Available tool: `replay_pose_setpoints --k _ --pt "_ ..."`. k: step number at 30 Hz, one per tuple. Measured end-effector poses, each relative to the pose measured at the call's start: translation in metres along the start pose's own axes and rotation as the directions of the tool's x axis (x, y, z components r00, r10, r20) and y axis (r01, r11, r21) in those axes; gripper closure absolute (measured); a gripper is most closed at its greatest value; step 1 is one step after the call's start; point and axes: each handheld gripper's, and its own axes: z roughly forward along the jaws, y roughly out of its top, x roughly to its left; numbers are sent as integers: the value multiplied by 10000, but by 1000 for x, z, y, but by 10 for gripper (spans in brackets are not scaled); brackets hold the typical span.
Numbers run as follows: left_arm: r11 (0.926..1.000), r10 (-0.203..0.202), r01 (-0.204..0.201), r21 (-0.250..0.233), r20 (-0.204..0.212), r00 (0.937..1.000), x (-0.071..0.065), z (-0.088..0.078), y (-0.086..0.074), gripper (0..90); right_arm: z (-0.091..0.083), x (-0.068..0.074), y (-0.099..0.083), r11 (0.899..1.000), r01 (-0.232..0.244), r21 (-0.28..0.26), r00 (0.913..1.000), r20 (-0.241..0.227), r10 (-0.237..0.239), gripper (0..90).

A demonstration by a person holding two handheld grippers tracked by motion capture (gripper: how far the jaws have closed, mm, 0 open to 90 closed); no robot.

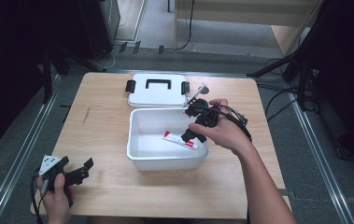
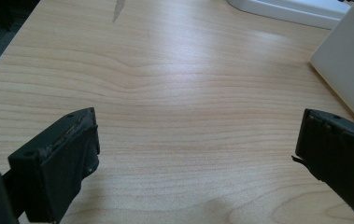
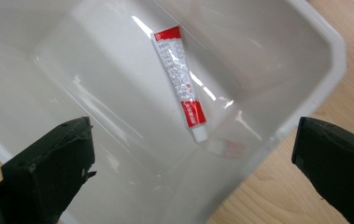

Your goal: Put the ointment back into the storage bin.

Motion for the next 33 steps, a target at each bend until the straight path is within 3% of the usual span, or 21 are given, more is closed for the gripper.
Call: replay_pose_setpoints --k 4,15,22,33 --pt "10000 -5 5 -27 -41 10000 0 0 0 1 -9 -11 -19 9994 -241 -263 9995 178 246 0" --pt "9999 -104 104 -90 -45 9999 0 -1 0 1 -11 -36 -62 9947 -856 -575 9953 398 880 0" --pt "9999 -63 63 -81 -63 10000 0 -1 0 1 -5 -56 -98 9852 -1452 -908 9869 579 1508 4" --pt "9999 -93 93 -93 -59 9999 0 -1 0 1 6 -75 -138 9684 -2148 -1269 9726 622 2239 15"
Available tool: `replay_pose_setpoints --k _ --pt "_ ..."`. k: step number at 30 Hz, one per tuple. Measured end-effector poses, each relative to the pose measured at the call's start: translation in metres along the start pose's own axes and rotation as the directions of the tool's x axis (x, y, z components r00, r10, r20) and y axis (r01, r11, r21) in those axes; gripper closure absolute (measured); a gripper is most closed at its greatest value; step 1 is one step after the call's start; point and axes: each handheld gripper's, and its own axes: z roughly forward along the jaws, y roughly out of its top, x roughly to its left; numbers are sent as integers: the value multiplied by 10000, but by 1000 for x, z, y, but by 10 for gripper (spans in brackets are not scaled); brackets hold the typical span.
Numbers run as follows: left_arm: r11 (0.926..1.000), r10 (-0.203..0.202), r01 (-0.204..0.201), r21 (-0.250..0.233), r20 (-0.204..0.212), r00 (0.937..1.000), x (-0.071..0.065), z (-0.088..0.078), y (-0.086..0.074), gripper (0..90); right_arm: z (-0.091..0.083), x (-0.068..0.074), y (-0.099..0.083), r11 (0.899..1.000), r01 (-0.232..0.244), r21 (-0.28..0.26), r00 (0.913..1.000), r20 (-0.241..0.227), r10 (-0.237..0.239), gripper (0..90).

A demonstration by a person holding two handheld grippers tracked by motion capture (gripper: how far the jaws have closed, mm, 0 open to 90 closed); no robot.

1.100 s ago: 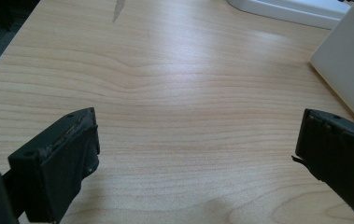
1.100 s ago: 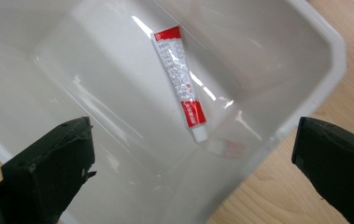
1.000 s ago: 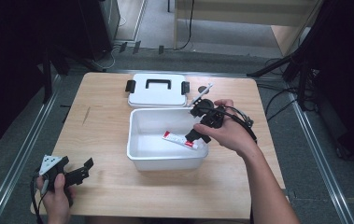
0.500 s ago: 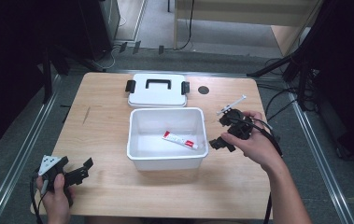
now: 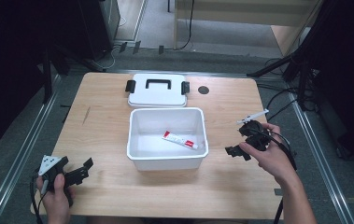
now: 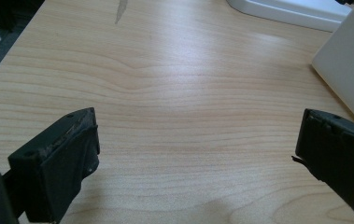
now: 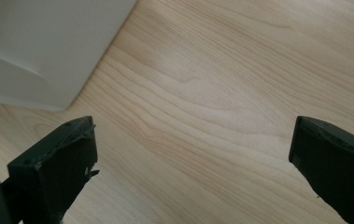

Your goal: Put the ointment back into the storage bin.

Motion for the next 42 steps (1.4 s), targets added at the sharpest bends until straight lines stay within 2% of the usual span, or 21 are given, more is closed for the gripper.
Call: replay_pose_setpoints --k 5,6,9,10,11,14,17,21,25,27,28,33,34,35,36,37,38,39,40,41,42 --pt "10000 59 -59 35 12 10000 0 0 0 1 5 -10 -26 9988 -243 -422 9996 110 247 36" --pt "10000 59 -59 35 12 10000 0 0 0 1 5 -10 -26 9988 -243 -422 9996 110 247 36" --pt "10000 48 -48 37 4 10000 -1 0 0 1 7 -19 -45 9942 -502 -951 9983 259 528 62" --pt "10000 48 -48 37 4 10000 -1 0 0 1 7 -19 -45 9942 -502 -951 9983 259 528 62" --pt "10000 4 -4 10 -4 10000 0 0 0 1 8 -24 -54 9906 -664 -1194 9970 311 705 63" --pt "10000 6 -6 -4 -16 10000 0 -1 0 1 11 -29 -63 9863 -881 -1395 9951 318 934 63" --pt "10000 -4 4 1 0 10000 0 -1 -1 1 14 -36 -81 9756 -1183 -1851 9915 318 1263 66" --pt "10000 23 -23 20 -31 10000 -1 -1 -1 1 15 -38 -93 9697 -1262 -2092 9892 473 1390 67" --pt "10000 4 -4 16 -1 10000 -1 -1 -1 1 16 -40 -108 9598 -1328 -2473 9850 747 1556 69" --pt "10000 7 -7 23 15 10000 -1 -1 -1 1 18 -43 -120 9507 -1431 -2752 9828 741 1694 69" --pt "10000 17 -17 27 19 10000 -1 -1 -1 1 18 -43 -120 9507 -1431 -2752 9828 741 1694 69" --pt "10000 -52 52 -13 45 10000 0 -1 -1 1 21 -50 -145 9186 -1688 -3574 9789 477 1985 69" --pt "10000 -52 52 -13 45 10000 0 -1 -1 1 21 -50 -145 9186 -1688 -3574 9789 477 1985 69" --pt "10000 -57 57 -5 43 10000 0 -1 -1 1 22 -53 -153 9067 -1800 -3815 9754 500 2147 73" --pt "10000 -57 57 -5 43 10000 0 -1 -1 0 22 -53 -153 9067 -1800 -3815 9754 500 2147 73" --pt "10000 -53 54 -12 45 10000 -1 -1 -1 1 23 -55 -160 8935 -1962 -4040 9723 380 2307 76" --pt "10000 -53 54 -12 45 10000 -1 -1 -1 1 23 -55 -160 8935 -1962 -4040 9723 380 2307 76" --pt "10000 -29 29 -12 44 10000 -1 -1 -1 1 24 -56 -167 8821 -2058 -4237 9703 289 2403 76" --pt "10000 -29 29 -12 44 10000 -1 -1 -1 1 24 -56 -167 8821 -2058 -4237 9703 289 2403 76" --pt "10000 -19 19 3 32 10000 -1 -1 -1 1 24 -56 -173 8708 -2133 -4430 9681 238 2493 76" --pt "10000 -19 19 1 29 10000 -1 -1 -1 1 24 -56 -173 8708 -2133 -4430 9681 238 2493 76"
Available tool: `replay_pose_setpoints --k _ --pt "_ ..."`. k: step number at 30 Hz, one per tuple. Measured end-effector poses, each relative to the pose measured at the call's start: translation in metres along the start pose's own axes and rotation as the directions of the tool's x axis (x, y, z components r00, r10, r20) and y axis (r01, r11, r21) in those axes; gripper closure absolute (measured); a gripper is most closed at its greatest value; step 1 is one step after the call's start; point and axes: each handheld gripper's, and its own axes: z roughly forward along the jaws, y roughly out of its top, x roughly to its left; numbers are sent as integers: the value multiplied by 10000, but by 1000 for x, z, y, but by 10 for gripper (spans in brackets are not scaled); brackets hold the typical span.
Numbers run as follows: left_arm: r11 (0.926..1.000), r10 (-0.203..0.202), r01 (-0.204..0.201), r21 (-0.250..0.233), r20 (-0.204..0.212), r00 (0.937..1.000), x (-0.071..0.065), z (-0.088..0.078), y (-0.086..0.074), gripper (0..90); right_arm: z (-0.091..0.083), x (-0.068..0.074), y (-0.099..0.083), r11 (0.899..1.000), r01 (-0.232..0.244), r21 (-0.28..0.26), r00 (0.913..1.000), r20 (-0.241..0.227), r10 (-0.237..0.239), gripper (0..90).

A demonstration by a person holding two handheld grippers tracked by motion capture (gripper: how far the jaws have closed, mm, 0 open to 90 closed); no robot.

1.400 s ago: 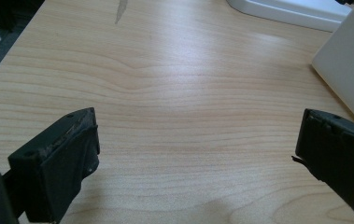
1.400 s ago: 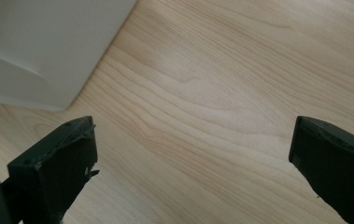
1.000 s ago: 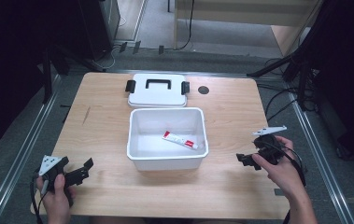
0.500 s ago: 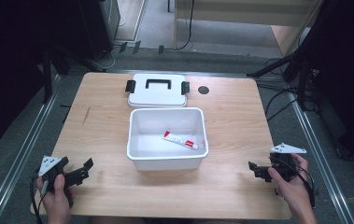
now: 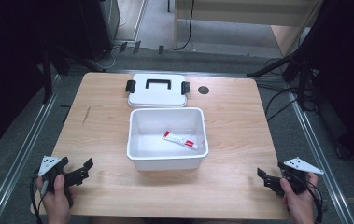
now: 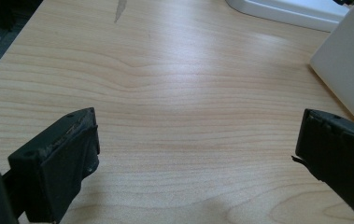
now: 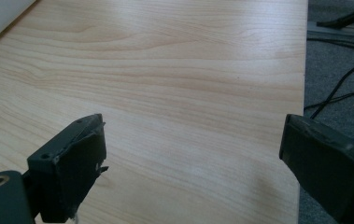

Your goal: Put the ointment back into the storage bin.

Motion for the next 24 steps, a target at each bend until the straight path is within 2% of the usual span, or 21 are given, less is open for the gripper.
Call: replay_pose_setpoints --k 1,2,3,4,5,11,15,16,17,24 --pt "10000 -3 3 -1 0 10000 0 0 0 0 -1 -1 -4 9994 -217 -271 9998 -47 215 75" --pt "10000 -9 9 -3 5 10000 0 0 0 0 -1 -1 -4 9994 -217 -271 9998 -47 215 75" --pt "10000 -41 41 -5 18 10000 0 0 0 1 -2 -3 -6 9962 -603 -621 9982 -19 603 77" --pt "10000 -41 41 -5 18 10000 0 0 0 1 -2 -3 -6 9962 -603 -621 9982 -19 603 77" --pt "10000 -28 28 -2 10 10000 0 0 0 1 -1 -5 -8 9902 -960 -1014 9954 -141 951 77" --pt "10000 -40 40 40 25 10000 1 1 0 1 -2 -6 -13 9821 -1240 -1419 9923 -100 1238 86" --pt "10000 -7 7 58 13 10000 0 1 1 1 -1 -6 -14 9799 -1400 -1419 9899 17 1417 89" --pt "10000 -2 2 56 15 10000 0 1 1 1 -1 -5 -14 9787 -1435 -1468 9877 415 1510 140" --pt "10000 -35 35 38 29 10000 1 1 1 1 0 -4 -14 9799 -1410 -1412 9873 528 1497 133" --pt "9999 -112 111 30 75 9999 1 1 1 1 0 -6 -15 9769 -1601 -1415 9852 380 1670 134"
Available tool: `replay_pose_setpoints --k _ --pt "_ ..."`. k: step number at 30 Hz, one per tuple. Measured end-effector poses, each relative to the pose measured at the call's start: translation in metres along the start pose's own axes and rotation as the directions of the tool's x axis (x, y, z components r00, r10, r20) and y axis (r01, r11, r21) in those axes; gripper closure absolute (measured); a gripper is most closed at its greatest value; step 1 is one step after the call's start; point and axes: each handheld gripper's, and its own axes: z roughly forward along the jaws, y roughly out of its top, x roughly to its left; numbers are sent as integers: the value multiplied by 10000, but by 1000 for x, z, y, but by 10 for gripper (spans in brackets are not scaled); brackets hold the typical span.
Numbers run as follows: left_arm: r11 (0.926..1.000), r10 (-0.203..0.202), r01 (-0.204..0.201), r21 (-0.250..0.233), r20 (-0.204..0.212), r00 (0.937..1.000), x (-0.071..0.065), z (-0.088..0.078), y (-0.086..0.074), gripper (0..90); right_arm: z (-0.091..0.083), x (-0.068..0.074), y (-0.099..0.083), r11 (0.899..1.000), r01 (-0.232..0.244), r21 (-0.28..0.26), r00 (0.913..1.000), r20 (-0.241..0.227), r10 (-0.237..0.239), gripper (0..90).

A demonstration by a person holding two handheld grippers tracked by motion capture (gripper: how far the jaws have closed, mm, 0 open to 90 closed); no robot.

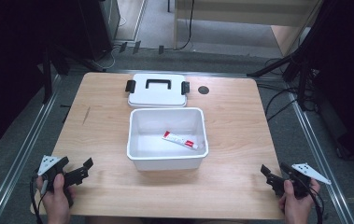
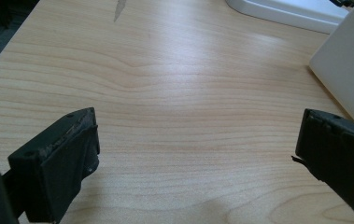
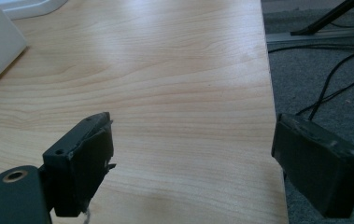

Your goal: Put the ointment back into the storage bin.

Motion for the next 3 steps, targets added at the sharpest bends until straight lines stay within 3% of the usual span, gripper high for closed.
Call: replay_pose_setpoints --k 3 --pt "10000 19 -19 16 2 10000 0 0 0 1 0 0 0 10000 14 41 10000 2 -14 134"
